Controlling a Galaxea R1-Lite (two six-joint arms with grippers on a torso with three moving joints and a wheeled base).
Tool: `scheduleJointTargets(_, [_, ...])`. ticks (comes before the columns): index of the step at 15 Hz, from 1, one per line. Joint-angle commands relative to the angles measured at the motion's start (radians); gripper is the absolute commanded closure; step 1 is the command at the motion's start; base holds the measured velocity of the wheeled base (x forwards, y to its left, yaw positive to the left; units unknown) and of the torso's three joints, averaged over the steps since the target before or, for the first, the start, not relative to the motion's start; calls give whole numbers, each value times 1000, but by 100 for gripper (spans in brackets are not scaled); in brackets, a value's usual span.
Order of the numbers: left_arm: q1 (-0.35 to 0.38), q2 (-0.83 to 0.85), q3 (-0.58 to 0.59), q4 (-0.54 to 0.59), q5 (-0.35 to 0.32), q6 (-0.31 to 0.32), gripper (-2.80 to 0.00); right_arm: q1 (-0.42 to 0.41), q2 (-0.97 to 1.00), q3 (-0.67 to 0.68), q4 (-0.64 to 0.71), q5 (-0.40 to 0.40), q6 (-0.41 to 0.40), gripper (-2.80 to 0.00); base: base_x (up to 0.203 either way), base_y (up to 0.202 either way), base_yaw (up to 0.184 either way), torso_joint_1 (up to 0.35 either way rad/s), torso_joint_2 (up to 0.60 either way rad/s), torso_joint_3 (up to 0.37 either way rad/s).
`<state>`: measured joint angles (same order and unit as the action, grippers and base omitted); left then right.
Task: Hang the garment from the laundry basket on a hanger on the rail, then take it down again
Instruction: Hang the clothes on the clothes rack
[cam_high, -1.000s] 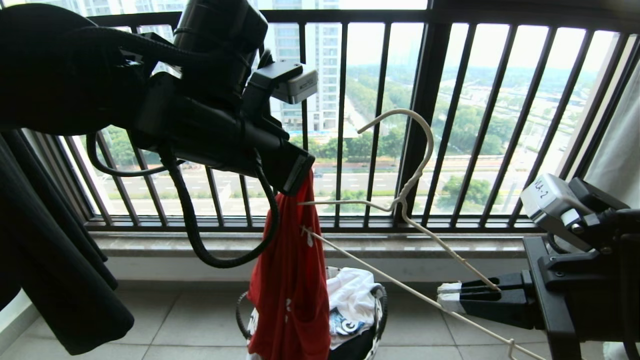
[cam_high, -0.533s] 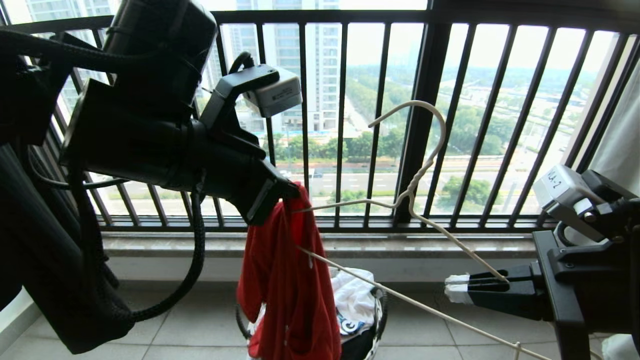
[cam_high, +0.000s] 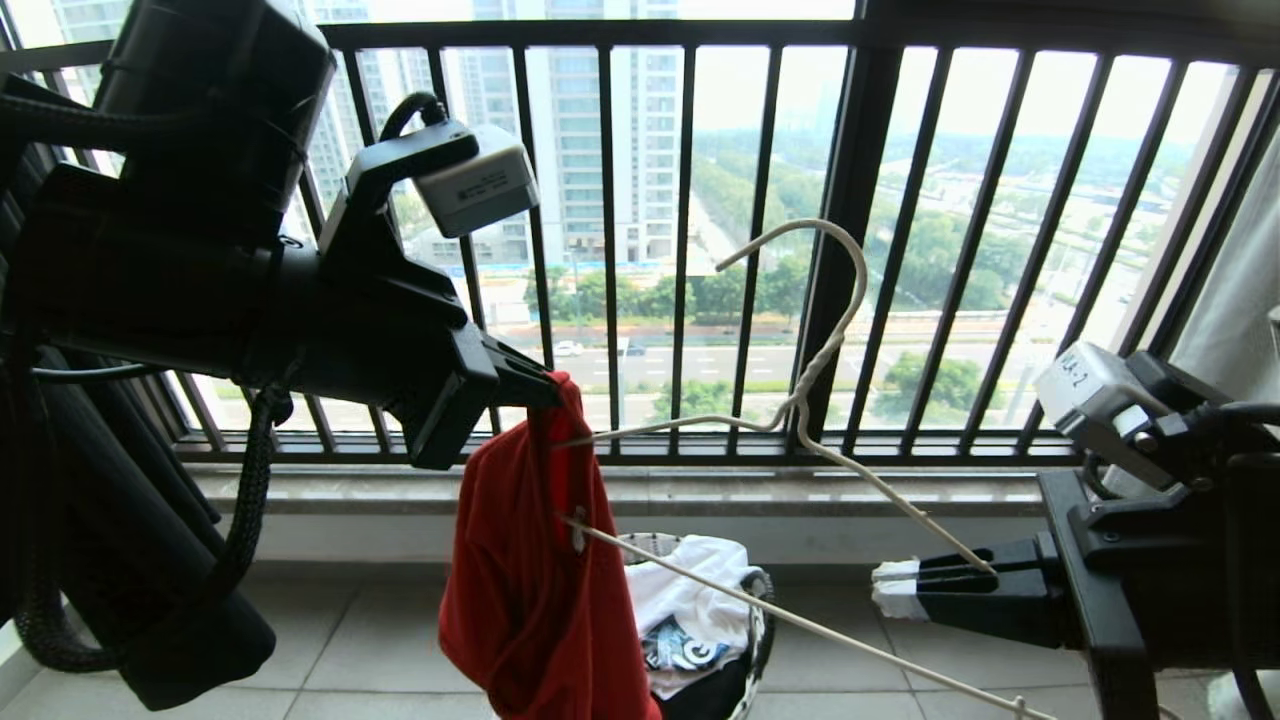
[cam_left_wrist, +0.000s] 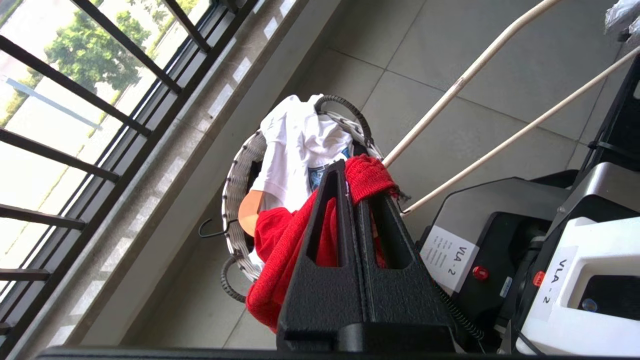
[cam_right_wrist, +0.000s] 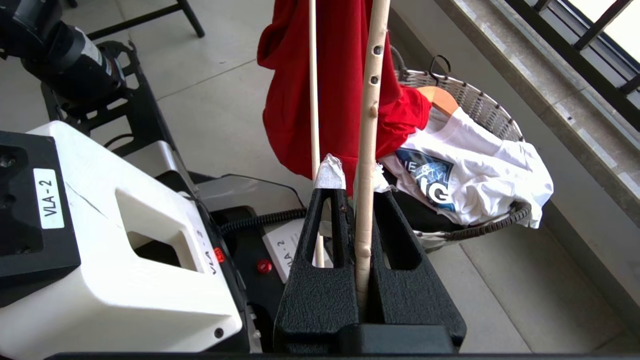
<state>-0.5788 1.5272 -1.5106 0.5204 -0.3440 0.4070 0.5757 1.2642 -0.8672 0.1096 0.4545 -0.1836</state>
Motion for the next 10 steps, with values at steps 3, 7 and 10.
scheduleJointTargets(3, [-58, 1, -6, -2, 29, -34, 0, -2, 21, -3, 1, 6, -2, 0, 0, 0, 0, 0, 0, 0])
scheduleJointTargets(7, [-121, 2, -10, -6, 37, -63, 0, -2, 29, -14, -26, 7, 52, 0, 0, 0, 0, 0, 0, 0])
scheduleJointTargets(10, [-194, 21, -42, -7, 162, -171, 0, -1, 37, -13, -108, 3, 128, 0, 0, 0, 0, 0, 0, 0])
